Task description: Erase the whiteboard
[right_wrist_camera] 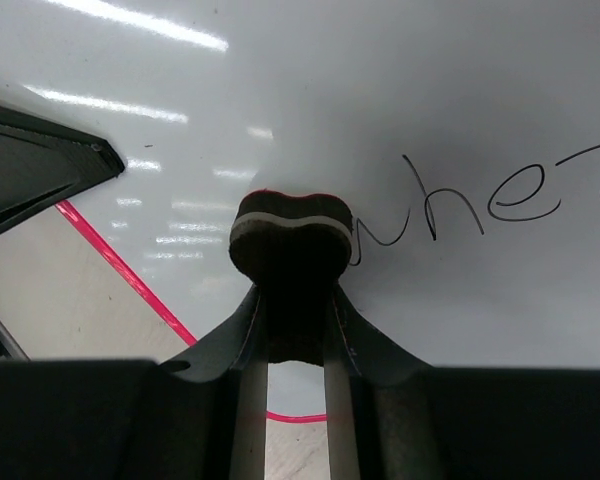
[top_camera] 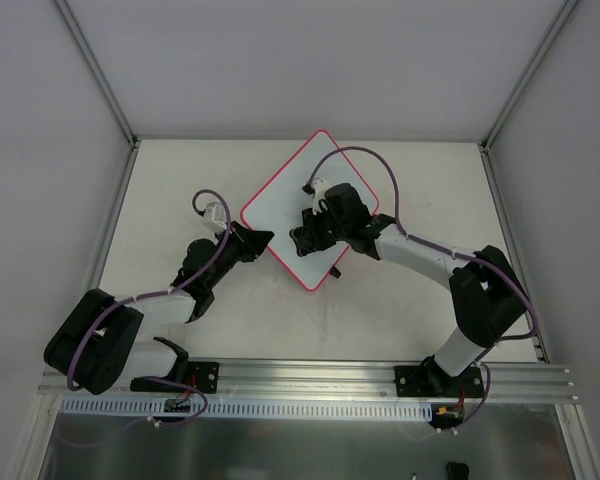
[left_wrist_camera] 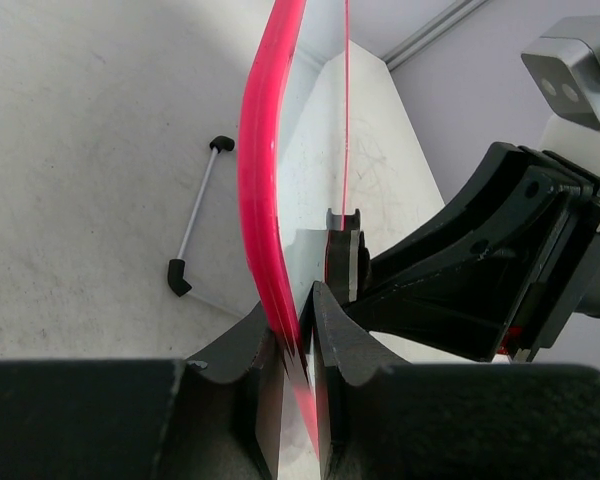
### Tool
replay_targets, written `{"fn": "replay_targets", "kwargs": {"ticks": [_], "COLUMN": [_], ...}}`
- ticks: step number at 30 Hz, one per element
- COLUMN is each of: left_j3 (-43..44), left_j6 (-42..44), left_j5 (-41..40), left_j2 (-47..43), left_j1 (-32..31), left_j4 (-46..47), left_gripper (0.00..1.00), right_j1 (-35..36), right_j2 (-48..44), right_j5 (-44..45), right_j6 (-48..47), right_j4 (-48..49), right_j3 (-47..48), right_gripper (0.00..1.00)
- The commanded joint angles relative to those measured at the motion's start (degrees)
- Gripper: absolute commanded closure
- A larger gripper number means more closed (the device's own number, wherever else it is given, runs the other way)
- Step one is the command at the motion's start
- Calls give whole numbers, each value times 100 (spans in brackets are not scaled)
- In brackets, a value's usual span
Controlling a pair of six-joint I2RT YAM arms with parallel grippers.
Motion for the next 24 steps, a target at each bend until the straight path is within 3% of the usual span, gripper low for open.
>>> {"fn": "replay_targets", "kwargs": {"ticks": [1, 11, 24], "left_j3": [102, 164, 164], "left_j6": [398, 442, 442], "left_j5": [76, 252, 287], "left_j2": [55, 152, 143], "left_j1": [-46, -38, -38], "left_j4": [70, 96, 105], "left_gripper": [100, 100, 100], "right_j1": [-245, -974, -1721], "right_j2": [354, 635, 1452], "right_j5": [274, -69, 63], "right_j6": [107, 397, 72], "right_j4": [530, 495, -436], "right_j3": [410, 761, 2009], "right_gripper": [100, 100, 100]}}
